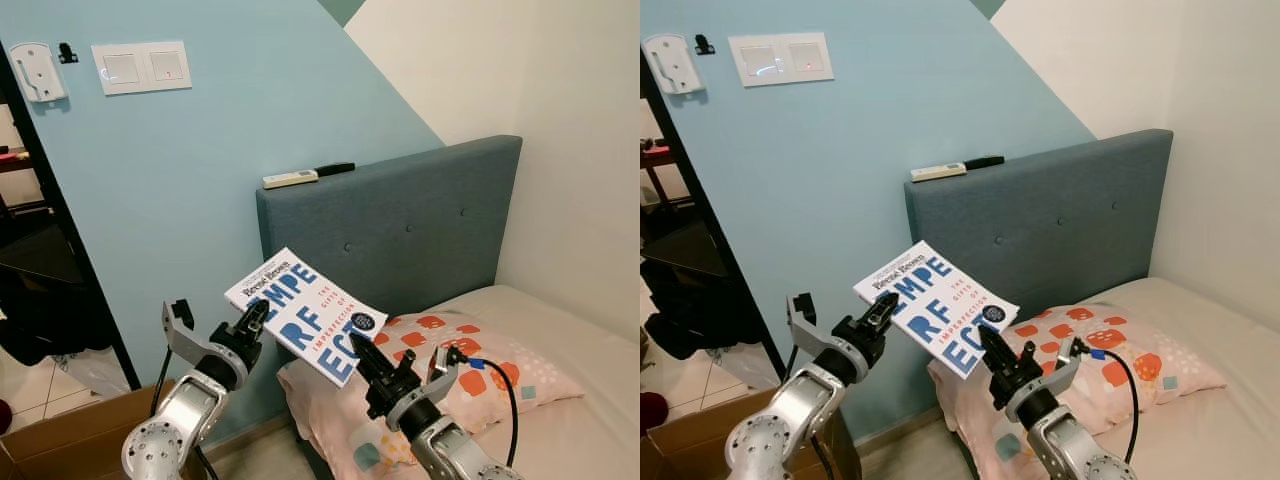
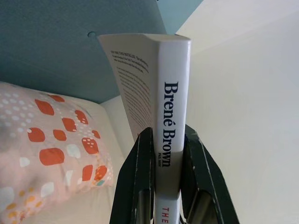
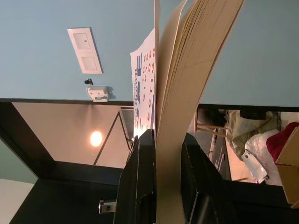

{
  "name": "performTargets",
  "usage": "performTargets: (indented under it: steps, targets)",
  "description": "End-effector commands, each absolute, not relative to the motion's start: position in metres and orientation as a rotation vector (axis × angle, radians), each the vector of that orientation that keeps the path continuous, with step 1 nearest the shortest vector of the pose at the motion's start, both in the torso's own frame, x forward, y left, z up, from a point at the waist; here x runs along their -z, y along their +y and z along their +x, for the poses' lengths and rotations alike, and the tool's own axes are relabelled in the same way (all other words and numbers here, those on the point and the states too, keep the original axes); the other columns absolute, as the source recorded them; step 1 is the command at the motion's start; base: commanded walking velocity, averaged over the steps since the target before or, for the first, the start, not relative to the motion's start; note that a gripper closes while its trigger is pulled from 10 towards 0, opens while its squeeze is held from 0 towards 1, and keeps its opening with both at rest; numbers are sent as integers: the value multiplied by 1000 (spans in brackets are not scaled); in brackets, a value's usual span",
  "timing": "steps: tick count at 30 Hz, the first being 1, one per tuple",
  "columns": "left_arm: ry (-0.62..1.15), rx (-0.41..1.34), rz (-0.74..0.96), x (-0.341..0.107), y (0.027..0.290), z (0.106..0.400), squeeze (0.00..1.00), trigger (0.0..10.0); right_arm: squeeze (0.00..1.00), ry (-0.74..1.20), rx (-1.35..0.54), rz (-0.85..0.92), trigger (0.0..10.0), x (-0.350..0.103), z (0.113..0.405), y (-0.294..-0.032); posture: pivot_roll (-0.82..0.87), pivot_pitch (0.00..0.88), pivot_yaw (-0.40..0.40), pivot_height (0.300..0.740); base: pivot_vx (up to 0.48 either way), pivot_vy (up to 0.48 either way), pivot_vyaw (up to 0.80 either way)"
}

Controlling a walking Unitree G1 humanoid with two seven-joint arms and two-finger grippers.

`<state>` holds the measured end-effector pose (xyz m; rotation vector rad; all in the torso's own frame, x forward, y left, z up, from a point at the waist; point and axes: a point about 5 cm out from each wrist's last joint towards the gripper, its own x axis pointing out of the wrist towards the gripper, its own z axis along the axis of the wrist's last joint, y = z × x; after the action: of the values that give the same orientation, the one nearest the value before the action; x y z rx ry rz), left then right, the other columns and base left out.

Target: Clean up the room

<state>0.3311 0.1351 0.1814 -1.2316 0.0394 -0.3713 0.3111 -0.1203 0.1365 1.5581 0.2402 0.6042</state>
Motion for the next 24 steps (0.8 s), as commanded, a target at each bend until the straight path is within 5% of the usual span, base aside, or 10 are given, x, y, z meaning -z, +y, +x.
performTargets:
  steps: [1,6,7,11,13,14,19,21,22,24]
  targets:
    - [47,381,-1172,-182,138,330,0,10000,0,239,-641,1548,0,-140,311,-114,0,56,96,740,0,0,0]
    - [76,405,-1109,-181,136,331,0,10000,0,247,-656,1511,0,-141,310,-113,0,56,96,740,0,0,0]
    - [83,414,-1101,-180,135,331,0,10000,0,248,-661,1501,10000,-141,309,-113,0,57,95,740,0,0,0]
    - [90,427,-1105,-181,132,329,0,10000,0,242,-669,1492,10000,-142,309,-111,-1,58,96,740,0,0,0]
    - [91,429,-1105,-181,131,329,0,10000,420,238,-675,1481,10000,-143,309,-111,-2,58,95,740,0,0,0]
    - [92,431,-1104,-180,130,329,0,10000,1000,240,-677,1469,10000,-143,309,-110,-2,59,96,740,0,0,0]
    - [95,433,-1098,-180,130,329,0,10000,1000,248,-665,1446,10000,-142,310,-110,-3,60,96,740,0,0,0]
    - [94,432,-1098,-180,131,329,0,10000,580,251,-654,1432,10000,-141,310,-111,-3,60,96,740,0,0,0]
    - [92,431,-1100,-180,131,329,0,10000,0,251,-654,1429,10000,-141,310,-111,-3,60,96,740,0,0,0]
    - [91,430,-1101,-180,132,329,0,10000,0,251,-655,1425,10000,-141,310,-111,-3,60,96,740,0,0,0]
